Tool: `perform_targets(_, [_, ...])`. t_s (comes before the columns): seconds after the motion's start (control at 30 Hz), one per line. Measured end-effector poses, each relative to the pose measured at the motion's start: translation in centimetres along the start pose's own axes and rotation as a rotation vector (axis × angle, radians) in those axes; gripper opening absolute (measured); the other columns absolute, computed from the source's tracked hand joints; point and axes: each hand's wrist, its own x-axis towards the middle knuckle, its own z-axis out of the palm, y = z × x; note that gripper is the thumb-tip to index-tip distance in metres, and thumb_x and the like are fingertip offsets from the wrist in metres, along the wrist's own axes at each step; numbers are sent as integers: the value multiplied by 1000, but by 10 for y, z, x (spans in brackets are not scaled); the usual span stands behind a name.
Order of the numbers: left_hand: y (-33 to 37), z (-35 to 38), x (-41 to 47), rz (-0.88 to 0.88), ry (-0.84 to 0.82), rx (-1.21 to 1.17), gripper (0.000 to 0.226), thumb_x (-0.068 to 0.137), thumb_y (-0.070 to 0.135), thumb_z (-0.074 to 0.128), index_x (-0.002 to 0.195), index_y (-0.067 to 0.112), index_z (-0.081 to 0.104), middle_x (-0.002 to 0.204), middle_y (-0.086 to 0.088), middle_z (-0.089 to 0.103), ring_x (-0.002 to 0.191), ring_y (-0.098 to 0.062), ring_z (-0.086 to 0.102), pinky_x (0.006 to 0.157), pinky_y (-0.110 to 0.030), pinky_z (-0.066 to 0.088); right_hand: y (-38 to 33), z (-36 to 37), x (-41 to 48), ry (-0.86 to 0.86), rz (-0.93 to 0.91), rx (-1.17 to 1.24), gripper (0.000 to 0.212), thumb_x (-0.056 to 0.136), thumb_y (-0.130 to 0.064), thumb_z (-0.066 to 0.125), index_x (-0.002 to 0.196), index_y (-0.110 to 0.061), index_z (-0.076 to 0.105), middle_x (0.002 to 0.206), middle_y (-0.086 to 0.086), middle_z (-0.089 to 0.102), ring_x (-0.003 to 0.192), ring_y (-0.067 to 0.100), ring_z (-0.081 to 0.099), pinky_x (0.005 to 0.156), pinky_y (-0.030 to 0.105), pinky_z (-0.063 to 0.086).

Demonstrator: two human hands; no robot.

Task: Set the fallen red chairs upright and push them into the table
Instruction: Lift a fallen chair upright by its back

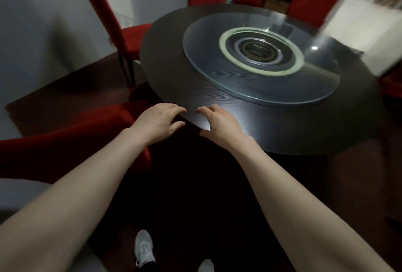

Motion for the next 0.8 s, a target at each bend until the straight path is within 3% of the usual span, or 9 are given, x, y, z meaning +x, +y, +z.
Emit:
perform_targets(0.33, [227, 35, 102, 528, -91, 32, 51, 91, 46, 60, 138, 30, 50, 136, 6, 55, 125, -19, 49, 99, -31, 38, 162, -65, -167, 153, 457, -129, 70, 82, -27, 73, 143, -29, 40, 129, 4, 49, 115, 28, 50, 94, 41, 44])
perform_targets(0.57, [329, 53, 121, 827, -170, 19, 52, 86, 45, 66, 133, 30, 53, 130, 5, 57, 123, -22, 51, 96, -38, 46, 200, -75, -265, 227, 772, -125, 71, 80, -27, 76, 142, -30, 40, 130, 3, 49, 116, 27, 51, 95, 42, 45])
perform_targets(0.8, [398, 87, 116, 1045, -230, 24, 58, 85, 45, 67, 138, 29, 49, 136, 4, 53, 126, -21, 49, 95, -36, 47, 216, -59, -340, 260, 974, -105, 72, 80, -27, 78, 142, -31, 40, 131, 3, 50, 116, 26, 51, 97, 41, 45])
